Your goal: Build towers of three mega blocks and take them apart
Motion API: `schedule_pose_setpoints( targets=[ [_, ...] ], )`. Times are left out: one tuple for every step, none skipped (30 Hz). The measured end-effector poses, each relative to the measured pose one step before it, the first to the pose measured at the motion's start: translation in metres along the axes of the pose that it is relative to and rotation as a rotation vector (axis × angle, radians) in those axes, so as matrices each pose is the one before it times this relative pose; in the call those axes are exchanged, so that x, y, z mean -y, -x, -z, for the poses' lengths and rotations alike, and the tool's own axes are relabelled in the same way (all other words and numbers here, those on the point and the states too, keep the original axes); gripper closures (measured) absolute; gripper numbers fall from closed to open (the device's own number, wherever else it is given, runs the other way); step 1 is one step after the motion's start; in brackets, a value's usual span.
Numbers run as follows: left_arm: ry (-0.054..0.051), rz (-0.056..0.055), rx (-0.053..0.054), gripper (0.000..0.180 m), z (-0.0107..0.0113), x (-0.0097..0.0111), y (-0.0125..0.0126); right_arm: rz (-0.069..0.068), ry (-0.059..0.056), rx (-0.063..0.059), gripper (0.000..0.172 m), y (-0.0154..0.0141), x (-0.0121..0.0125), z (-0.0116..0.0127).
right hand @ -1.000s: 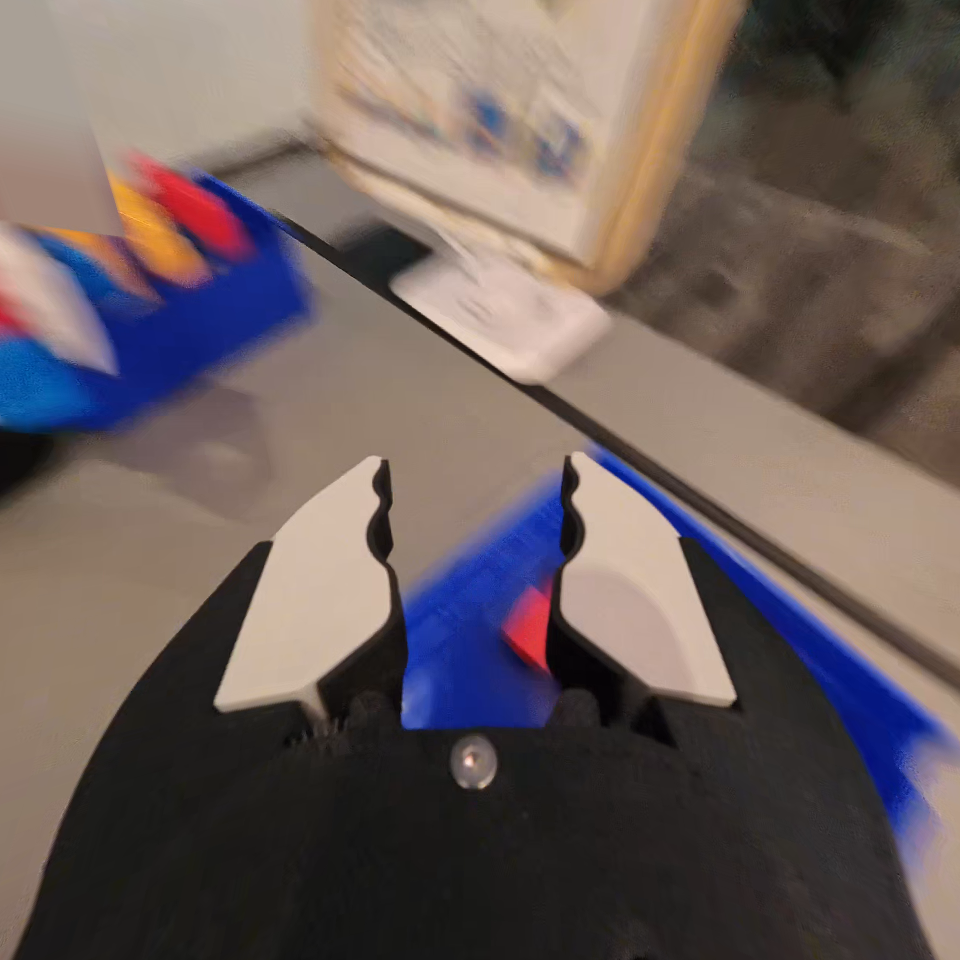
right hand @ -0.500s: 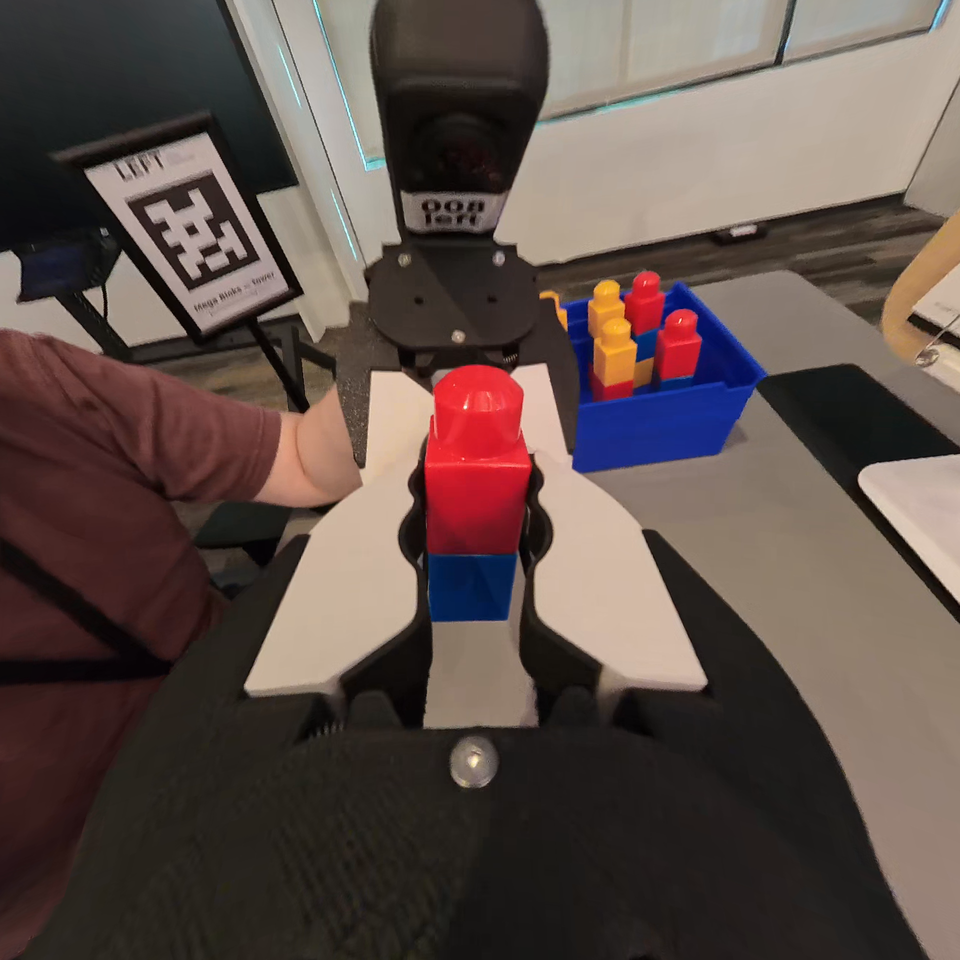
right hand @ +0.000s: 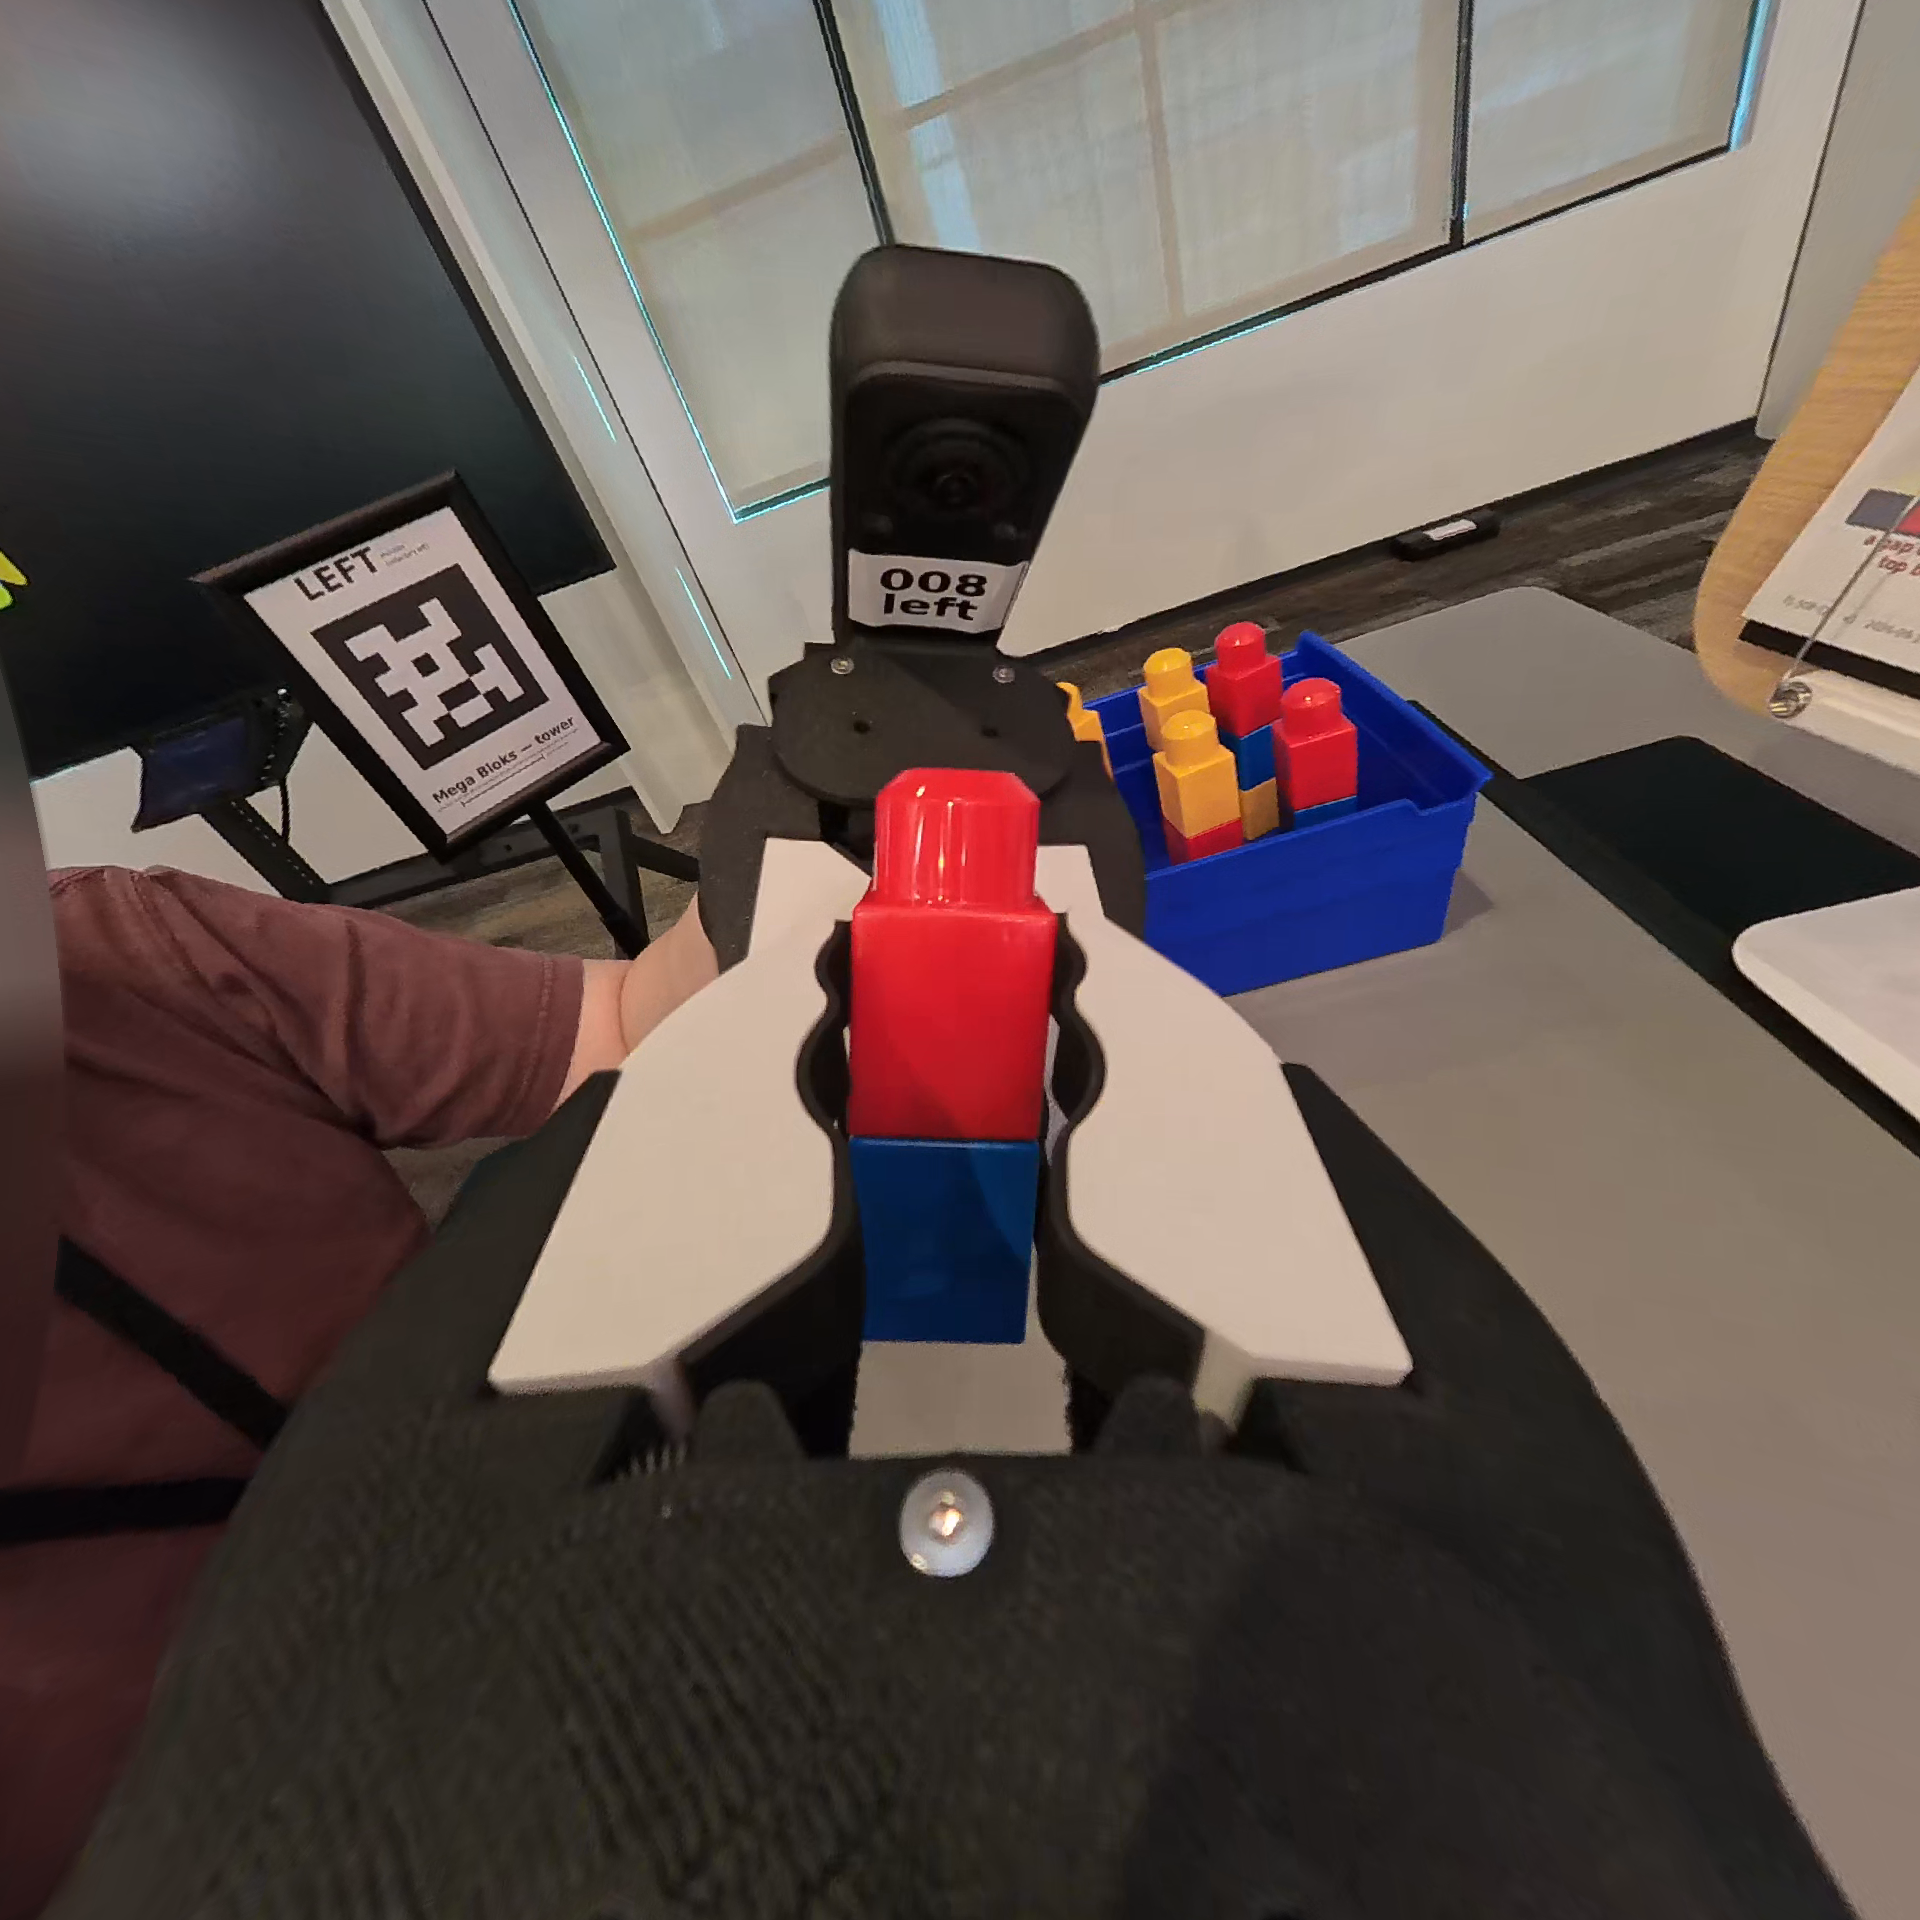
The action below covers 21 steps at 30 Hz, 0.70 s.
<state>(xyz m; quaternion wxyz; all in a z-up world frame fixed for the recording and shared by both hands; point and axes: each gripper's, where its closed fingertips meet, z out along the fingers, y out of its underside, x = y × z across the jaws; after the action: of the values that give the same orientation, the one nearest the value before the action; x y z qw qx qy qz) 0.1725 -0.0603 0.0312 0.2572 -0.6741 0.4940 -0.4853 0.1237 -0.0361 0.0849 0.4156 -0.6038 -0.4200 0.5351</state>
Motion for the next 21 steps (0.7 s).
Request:
schedule_pose_setpoints(
  targets=[
    [-0.0157,0.0076,-0.0059,0.141,0.00002,0.00204,0.00051,-0.0067,-0.0096,-0.0024,0.135,-0.00133,0.00116,0.00091],
    [-0.0195,0.0109,-0.0105,0.141,0.0003,0.00274,-0.00048,-0.0086,-0.016,-0.0009,0.135,-0.00063,0.00198,0.00089],
    [-0.0247,0.0062,-0.0056,0.141,0.00068,0.00361,-0.00003,-0.0089,-0.0146,-0.0043,0.135,-0.0009,0.0023,0.00112],
    [-0.0411,0.0026,-0.0019,0.141,0.00135,0.00603,0.00058,-0.0022,-0.0262,-0.0102,0.135,-0.00121,0.0038,0.0015],
    [-0.0523,0.0008,-0.0033,0.141,0.00106,0.00716,0.00024,-0.0079,-0.0281,-0.007,0.135,-0.00112,0.00414,0.002],
    [-0.0432,-0.004,-0.0043,0.141,-0.00037,0.00564,-0.00022,-0.0118,-0.0241,-0.0012,0.135,-0.00062,0.00338,0.00191],
    [-0.0358,-0.0078,-0.0021,0.141,-0.00106,0.00414,0.00007,-0.0062,-0.0298,-0.0023,0.135,-0.00053,0.00348,0.00121],
    [-0.0312,-0.0062,0.0002,0.141,-0.00065,0.003,0.00073,-0.0068,-0.0277,-0.0056,0.135,-0.001,0.00318,0.00077],
    [-0.0298,-0.0072,-0.0008,0.141,0.00015,0.00321,0.0007,-0.0049,-0.0313,-0.0071,0.135,-0.00129,0.00388,0.00123],
    [-0.0231,-0.0088,-0.0023,0.141,-0.00003,0.00208,0.00044,-0.0082,-0.0364,-0.0062,0.135,-0.00125,0.00497,0.00183],
    [-0.0131,-0.0034,-0.0015,0.141,-0.00076,0.00058,0.00076,-0.0072,-0.0227,-0.0037,0.135,-0.00109,0.00325,0.00192],
    [-0.004,-0.0009,-0.0029,0.14,-0.00142,-0.00067,0.00068,-0.0029,-0.0112,-0.002,0.135,-0.00105,0.0018,0.00149],
    [-0.0049,-0.0032,-0.0059,0.14,-0.00201,-0.0009,0.00007,-0.0053,-0.0007,0.003,0.134,-0.00037,0.00017,0.00082],
    [-0.0109,0.0003,-0.0089,0.141,-0.00193,-0.0003,-0.00061,-0.0042,-0.0066,0.0015,0.135,-0.00042,0.00077,0.00058],
    [-0.0128,0.0063,-0.0081,0.142,-0.0012,0.00031,-0.00068,-0.0051,0.001,0.0051,0.134,-0.00001,-0.00025,0.00008],
    [-0.0078,0.0056,0.0001,0.143,-0.00091,-0.00008,0.00055,-0.0012,0.0036,0.0002,0.134,-0.00065,-0.00031,0.00055],
    [-0.0063,0.0072,-0.0015,0.143,-0.00039,-0.00025,0.00032,0.0011,0.004,-0.0004,0.134,-0.00056,-0.00026,0.00069],
    [-0.0043,0.0141,-0.0093,0.143,-0.00019,0.00015,-0.00049,-0.0018,-0.0022,-0.0012,0.135,-0.00048,0.00042,0.00069],
    [-0.0001,0.014,-0.0101,0.144,0.00037,0.00038,-0.00061,-0.0018,-0.0062,-0.0032,0.135,-0.00032,0.00084,0.00027],
    [0.0072,0.0032,-0.0025,0.144,0.00056,-0.00022,-0.00024,0.0026,-0.0126,-0.0044,0.135,-0.00023,0.00146,-0.00006],
    [0.0421,-0.0091,0.0138,0.144,-0.00009,-0.00521,0.00167,0.0016,-0.0336,-0.0092,0.134,-0.00098,0.00453,0.00133]
  ],
)
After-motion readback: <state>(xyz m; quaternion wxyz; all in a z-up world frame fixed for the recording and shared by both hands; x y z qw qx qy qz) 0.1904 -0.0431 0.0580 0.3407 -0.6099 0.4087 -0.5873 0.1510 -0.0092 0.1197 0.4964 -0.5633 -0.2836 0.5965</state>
